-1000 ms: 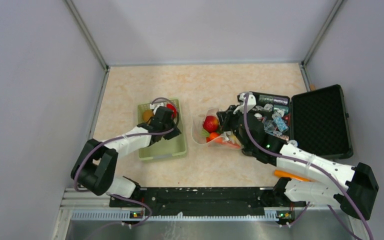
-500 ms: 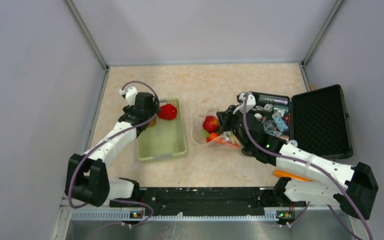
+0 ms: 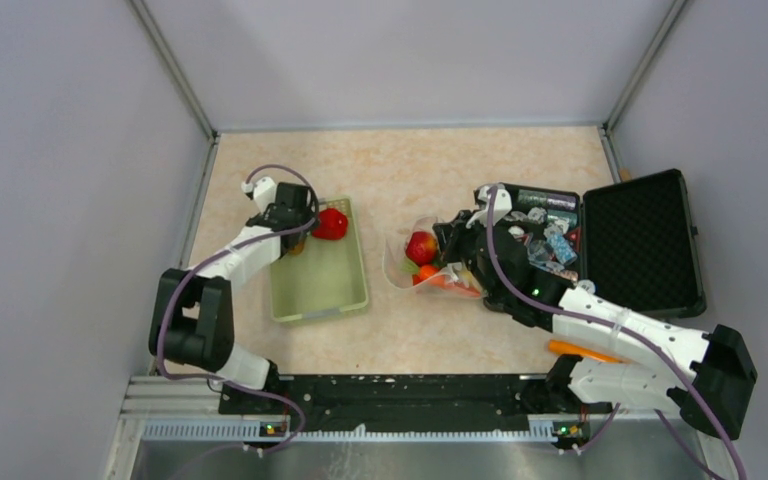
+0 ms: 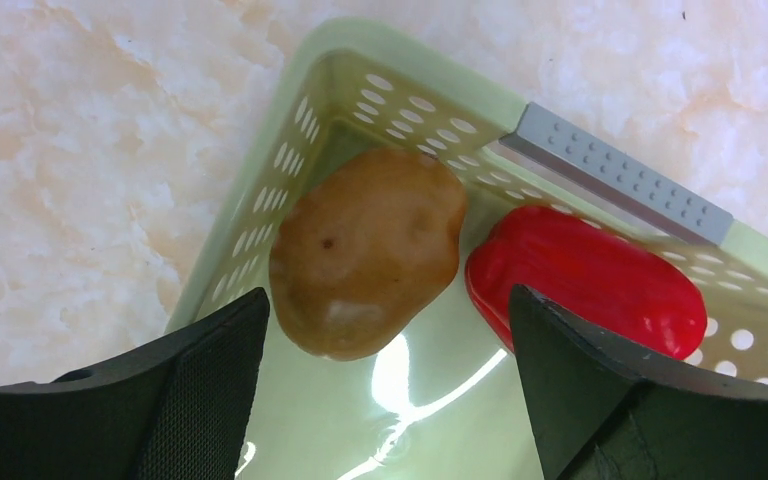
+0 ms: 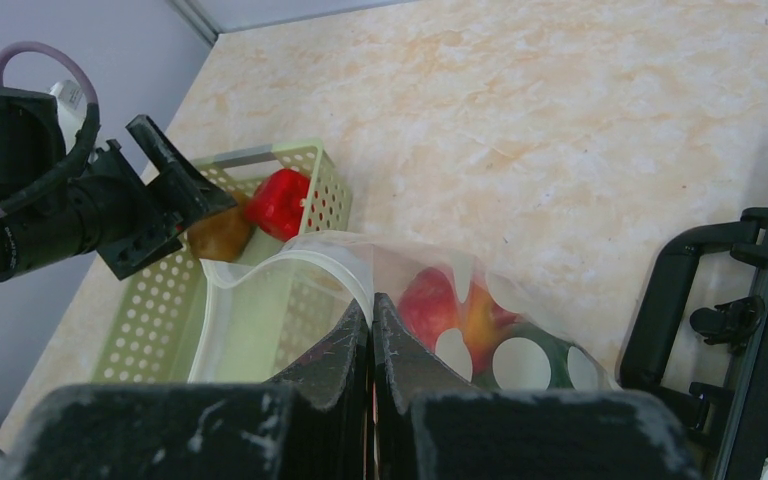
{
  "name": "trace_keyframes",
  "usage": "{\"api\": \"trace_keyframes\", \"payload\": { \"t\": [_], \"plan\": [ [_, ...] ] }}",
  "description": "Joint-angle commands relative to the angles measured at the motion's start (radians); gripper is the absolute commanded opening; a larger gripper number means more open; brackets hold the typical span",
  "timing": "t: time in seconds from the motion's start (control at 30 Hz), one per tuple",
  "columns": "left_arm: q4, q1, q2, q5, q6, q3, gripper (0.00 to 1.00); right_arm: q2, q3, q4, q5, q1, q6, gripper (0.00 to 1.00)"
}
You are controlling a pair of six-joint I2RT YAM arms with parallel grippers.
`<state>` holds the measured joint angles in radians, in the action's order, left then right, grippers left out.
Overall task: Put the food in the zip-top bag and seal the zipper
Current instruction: Pick up the fake vegetable from the bin.
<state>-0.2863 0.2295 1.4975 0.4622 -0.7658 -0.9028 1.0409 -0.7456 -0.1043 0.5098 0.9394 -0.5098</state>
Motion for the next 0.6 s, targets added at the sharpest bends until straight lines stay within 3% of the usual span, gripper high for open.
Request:
{"api": "trace_keyframes", "payload": {
  "t": [0.0,0.13,0.43,0.57],
  "plan": [
    [-0.028,-0.010,0.024,0.080,-0.077,-0.048,0.89,-0.022,0.010,-0.028,0.006,-0.004,-0.007,0.00],
    [-0.045,-0.015,0.066,0.130,-0.137,-0.059,0.89,-0.017,0.014,-0.040,0.002,-0.004,-0.008,0.00],
    [-0.061,-0.015,0.170,0.105,-0.153,-0.102,0.84,-0.017,0.009,-0.027,0.011,-0.004,-0.003,0.00],
    [-0.043,-0.009,0.165,0.089,-0.131,-0.085,0.55,-0.022,0.011,-0.027,0.011,-0.005,-0.004,0.00]
  ]
}}
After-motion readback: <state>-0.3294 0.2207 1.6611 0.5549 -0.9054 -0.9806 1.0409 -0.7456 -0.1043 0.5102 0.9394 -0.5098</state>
